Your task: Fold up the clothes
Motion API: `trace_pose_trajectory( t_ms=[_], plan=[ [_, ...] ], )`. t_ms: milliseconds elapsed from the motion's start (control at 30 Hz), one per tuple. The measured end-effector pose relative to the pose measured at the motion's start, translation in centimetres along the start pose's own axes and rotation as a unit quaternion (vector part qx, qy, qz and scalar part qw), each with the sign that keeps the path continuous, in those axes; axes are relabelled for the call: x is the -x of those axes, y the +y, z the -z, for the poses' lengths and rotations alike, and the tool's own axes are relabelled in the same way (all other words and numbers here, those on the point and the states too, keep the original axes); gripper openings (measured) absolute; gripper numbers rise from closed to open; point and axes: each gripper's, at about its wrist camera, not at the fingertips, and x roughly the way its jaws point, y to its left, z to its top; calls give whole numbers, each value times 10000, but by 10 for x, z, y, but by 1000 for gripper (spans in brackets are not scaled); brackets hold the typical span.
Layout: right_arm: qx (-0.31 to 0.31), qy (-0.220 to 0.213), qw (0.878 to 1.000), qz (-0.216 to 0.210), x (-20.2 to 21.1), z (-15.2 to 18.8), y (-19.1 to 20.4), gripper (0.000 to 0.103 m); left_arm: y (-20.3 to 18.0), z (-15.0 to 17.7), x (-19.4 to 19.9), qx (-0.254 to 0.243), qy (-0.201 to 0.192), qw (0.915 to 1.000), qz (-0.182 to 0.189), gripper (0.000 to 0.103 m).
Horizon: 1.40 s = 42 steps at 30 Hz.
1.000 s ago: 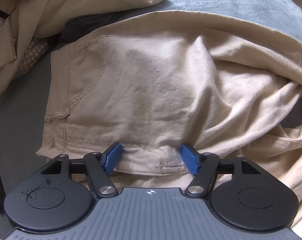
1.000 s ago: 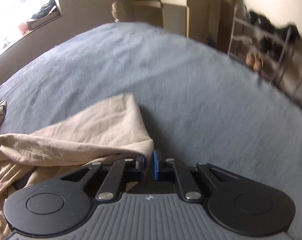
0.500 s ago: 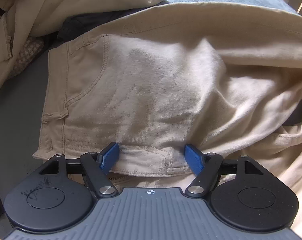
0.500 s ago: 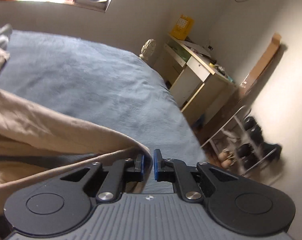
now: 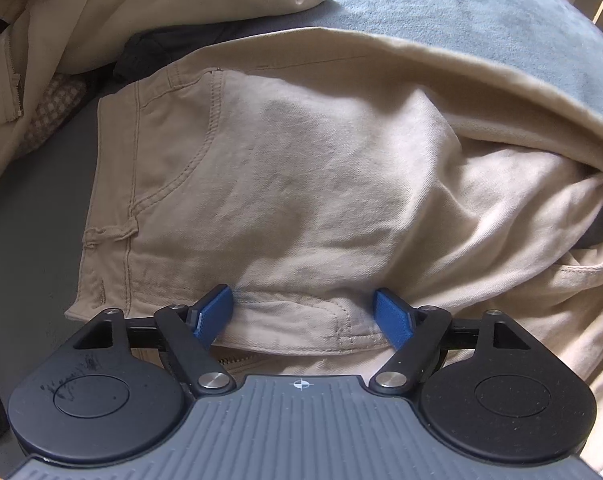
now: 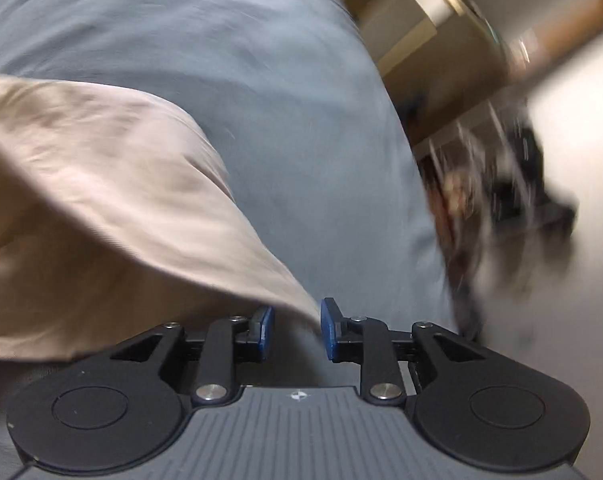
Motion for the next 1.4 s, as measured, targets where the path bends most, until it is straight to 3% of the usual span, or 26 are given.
trace_pose_trajectory(
  t_ms=[67, 167, 200, 233, 300, 333, 367, 400, 433, 500, 567, 633, 767, 833, 933, 1067, 1133, 1167, 1233, 1300, 1333, 1400],
  plan=[
    [-1032, 21, 9932, -532, 6, 11, -27, 27, -1, 0, 1, 4, 2, 10000, -24, 80],
    [-2587, 24, 9565, -1346, 15, 28, -69, 28, -1, 1, 3, 9, 5, 10000, -58, 80],
    [-3242, -17, 9265, -1909, 19, 38, -81, 29, -2, 1, 4, 11, 6, 10000, -70, 80],
    [-3884, -20, 8848, -2575, 17, 46, -89, 31, -2, 1, 5, 13, 7, 10000, -82, 80],
    [-4905, 29, 7888, -3703, 7, 59, -90, 48, -3, 1, 6, 17, 9, 9999, -105, 80],
    [-5305, 56, 7385, -4160, 1, 65, -87, 49, -3, 2, 7, 19, 10, 9999, -116, 80],
    [-5606, 105, 7002, -4420, -5, 69, -81, 49, -3, 2, 8, 21, 11, 9999, -128, 80],
    [-5797, 214, 6767, -4534, -11, 73, -74, 49, -4, 2, 8, 23, 12, 9999, -140, 80],
    [-5923, 379, 6649, -4535, -18, 74, -68, 49, -4, 2, 11, 13, 6, 9999, -102, 79],
    [-6040, 550, 6653, -4354, -29, 76, -60, 49, -3, 4, 20, -22, -44, 10000, 33, 79],
    [-6197, 517, 6756, -3961, -36, 79, -61, 48, -1, 6, 34, -49, -179, 9996, 193, 79],
    [-6335, 383, 6821, -3632, -42, 82, -66, 44, 0, 3, 46, 118, -374, 9979, 519, 79],
    [-6480, 120, 6816, -3396, -54, 84, -76, 30, 2, -8, 67, 615, -722, 9873, 1276, 79],
    [-6538, 14, 6778, -3363, -60, 81, -79, 23, 4, -23, 63, 1211, -674, 9744, 1769, 79],
    [-6536, -72, 6781, -3360, -66, 80, -80, 18, 3, -46, 46, 2196, -417, 9453, 2377, 79],
    [-6475, -291, 6783, -3460, -63, 69, -85, 9, -4, -69, 23, 3193, -211, 9022, 2890, 78],
    [-6400, -428, 6812, -3530, -58, 63, -87, 8, -13, -78, 9, 3448, -37, 8908, 2960, 78],
    [-6405, -459, 6787, -3565, -57, 60, -88, 8, -17, -83, 2, 3558, 62, 8860, 2974, 75],
    [-6432, -494, 6718, -3640, -55, 57, -90, 8, -27, -94, -10, 3599, 235, 8879, 2855, 67],
    [-6423, -528, 6692, -3699, -51, 53, -91, 8, -35, -100, -18, 3593, 337, 8911, 2751, 44],
    [-6416, -540, 6693, -3707, -48, 52, -91, 8, -37, -102, -21, 3605, 355, 8902, 2762, 40],
    [-6441, -532, 6655, -3734, -45, 47, -93, 7, -42, -106, -23, 3564, 315, 8928, 2738, 11]
  ],
)
